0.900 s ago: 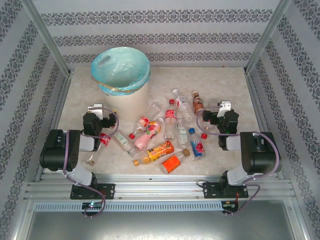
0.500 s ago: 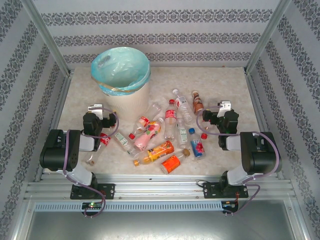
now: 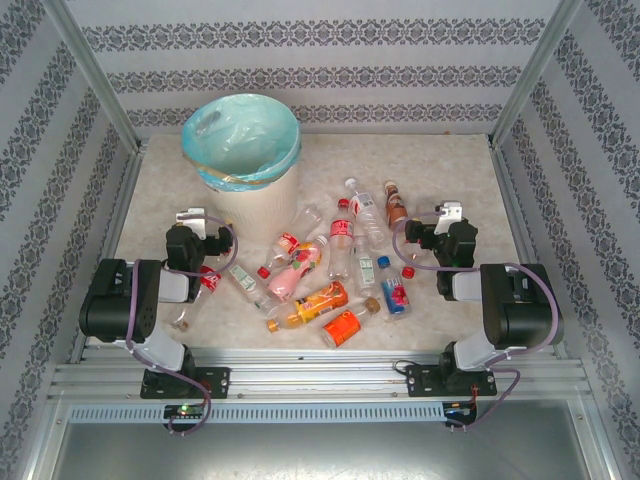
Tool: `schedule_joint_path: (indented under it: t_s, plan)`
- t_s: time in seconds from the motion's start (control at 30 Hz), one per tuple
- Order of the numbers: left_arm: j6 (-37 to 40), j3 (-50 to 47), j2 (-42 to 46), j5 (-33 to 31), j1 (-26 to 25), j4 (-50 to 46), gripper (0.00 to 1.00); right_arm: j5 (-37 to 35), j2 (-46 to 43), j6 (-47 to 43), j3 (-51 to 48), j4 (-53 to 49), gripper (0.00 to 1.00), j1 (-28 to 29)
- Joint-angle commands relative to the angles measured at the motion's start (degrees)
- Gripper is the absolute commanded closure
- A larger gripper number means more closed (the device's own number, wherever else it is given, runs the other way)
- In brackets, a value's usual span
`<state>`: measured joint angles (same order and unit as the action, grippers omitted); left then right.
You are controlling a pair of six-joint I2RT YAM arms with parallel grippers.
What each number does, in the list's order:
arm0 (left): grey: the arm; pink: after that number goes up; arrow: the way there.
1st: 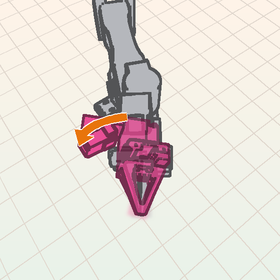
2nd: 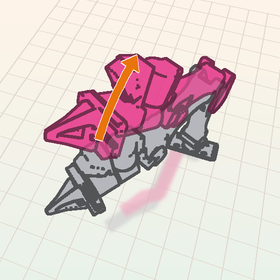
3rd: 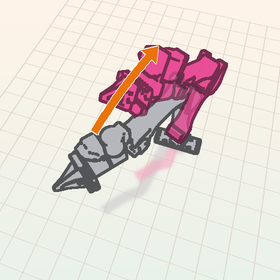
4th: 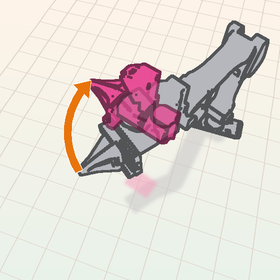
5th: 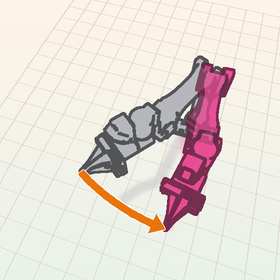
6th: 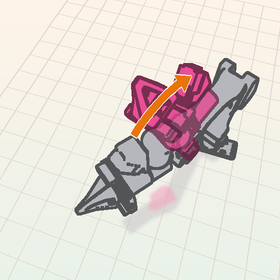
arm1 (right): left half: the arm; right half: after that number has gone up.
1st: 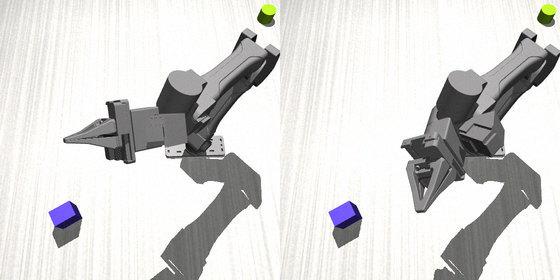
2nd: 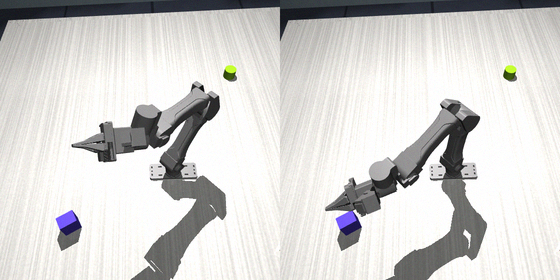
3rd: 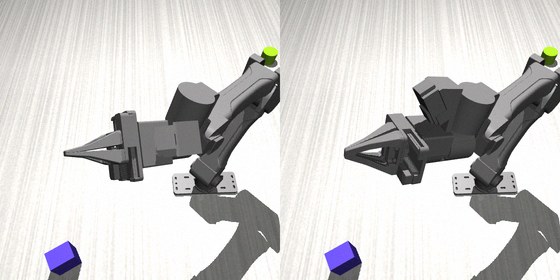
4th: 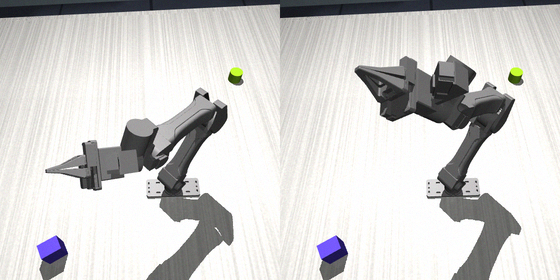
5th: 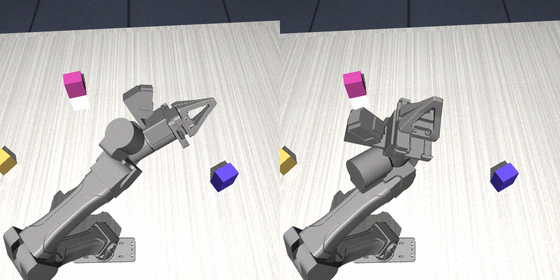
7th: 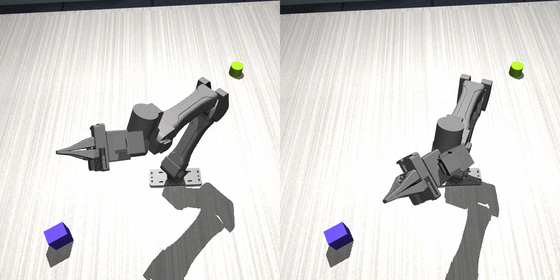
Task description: Put the plastic bottles in the bin
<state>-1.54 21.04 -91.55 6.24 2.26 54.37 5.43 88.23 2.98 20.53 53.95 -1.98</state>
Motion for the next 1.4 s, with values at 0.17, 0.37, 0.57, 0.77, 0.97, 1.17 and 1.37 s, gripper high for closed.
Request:
schedule_joint_path:
  t_s: [0.17,0.37,0.57,0.77,0.97,1.17,1.37]
  plan:
    - [-1.2,-10.3,3.8,-4.3,0.1,18.8,0.0,-2.9,-4.2,0.6,-0.5,1.2,0.02,0.4]
    - [-1.7,-16.5,11.0,-4.9,0.1,23.8,0.0,-5.0,-12.9,0.5,-2.9,-4.5,0.02,1.0]
    - [-5.4,-15.0,29.6,-6.7,0.1,2.4,0.0,-8.2,-24.1,5.1,-1.2,-19.5,0.04,1.4]
    - [-6.3,-8.7,45.9,-10.3,0.1,-20.8,0.0,-7.9,-30.8,9.0,11.6,-46.1,0.07,3.8]
    - [-13.3,1.7,56.6,-12.2,0.1,-48.9,0.04,-3.4,-32.7,13.1,27.0,-72.7,0.09,10.3]
    - [-15.1,16.6,56.2,-6.3,0.1,-71.7,0.11,-1.6,-32.5,17.9,36.7,-93.9,0.13,23.1]
    - [-13.2,26.8,56.2,-1.8,-0.2,-83.3,0.15,-4.6,-33.3,27.4,39.2,-106.5,0.26,36.0]
